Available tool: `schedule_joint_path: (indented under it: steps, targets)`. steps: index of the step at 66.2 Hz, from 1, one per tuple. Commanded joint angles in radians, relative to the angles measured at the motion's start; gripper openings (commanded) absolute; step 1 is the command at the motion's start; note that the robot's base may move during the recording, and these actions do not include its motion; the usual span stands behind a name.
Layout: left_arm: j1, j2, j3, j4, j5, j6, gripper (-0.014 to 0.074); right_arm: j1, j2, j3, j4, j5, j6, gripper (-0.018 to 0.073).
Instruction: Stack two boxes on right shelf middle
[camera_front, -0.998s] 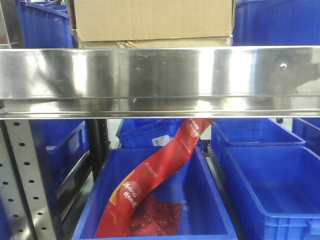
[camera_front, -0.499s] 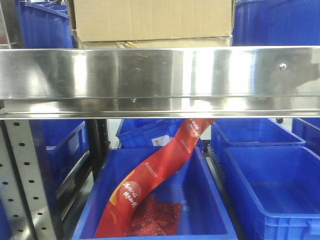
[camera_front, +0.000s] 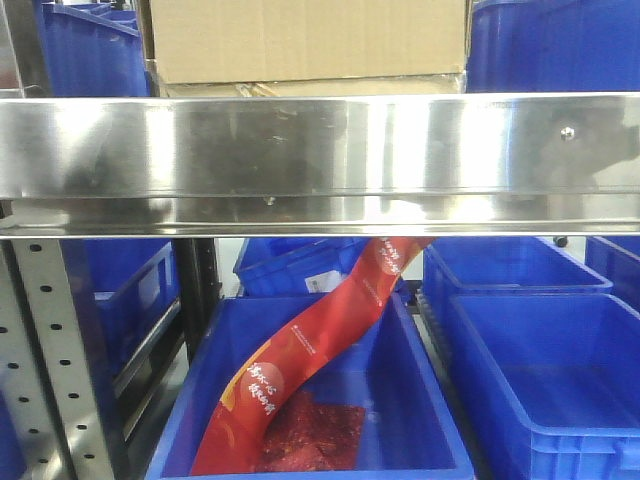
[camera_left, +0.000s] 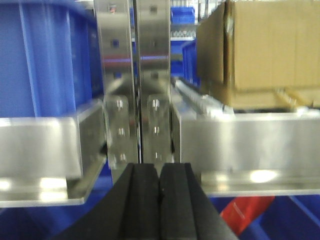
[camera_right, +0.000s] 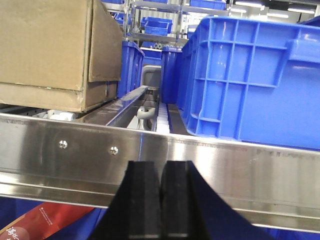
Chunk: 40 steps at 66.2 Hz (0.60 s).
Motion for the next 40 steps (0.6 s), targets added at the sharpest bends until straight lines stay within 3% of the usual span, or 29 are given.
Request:
schedule_joint_path:
  steps: [1,40]
  targets:
    - [0.004,-0.007,0.015,-0.006,-0.076,0.006,-0.0111,-0.001,-0.003,0.002,0.003,-0.022,-0.001,-0.0163]
    - [0.004,-0.007,0.015,-0.004,-0.068,0.006,-0.0111,-0.001,-0.003,0.002,0.003,-0.022,-0.001,-0.0163]
